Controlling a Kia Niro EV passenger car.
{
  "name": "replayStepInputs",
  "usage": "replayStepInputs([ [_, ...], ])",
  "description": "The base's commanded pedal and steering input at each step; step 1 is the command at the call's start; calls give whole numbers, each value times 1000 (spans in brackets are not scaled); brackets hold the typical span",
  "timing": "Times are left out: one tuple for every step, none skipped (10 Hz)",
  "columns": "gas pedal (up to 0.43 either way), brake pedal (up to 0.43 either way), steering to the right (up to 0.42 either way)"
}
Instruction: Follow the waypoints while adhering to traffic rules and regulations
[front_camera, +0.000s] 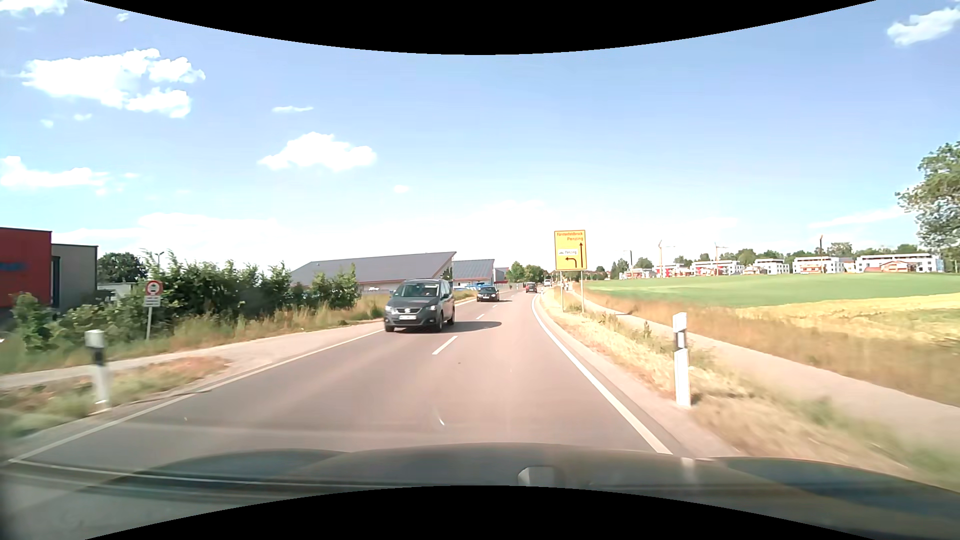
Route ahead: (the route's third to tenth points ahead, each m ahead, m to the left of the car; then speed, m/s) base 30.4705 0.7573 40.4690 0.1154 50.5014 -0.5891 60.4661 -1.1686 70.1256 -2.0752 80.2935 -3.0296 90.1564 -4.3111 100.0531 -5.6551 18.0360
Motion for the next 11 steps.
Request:
replayStepInputs([
  [0,6,7],
  [0,6,7],
  [0,6,7],
  [0,6,6],
  [20,6,6],
  [20,6,7],
  [28,6,7],
  [28,6,6],
  [28,6,6],
  [28,6,6],
  [28,6,6],
])
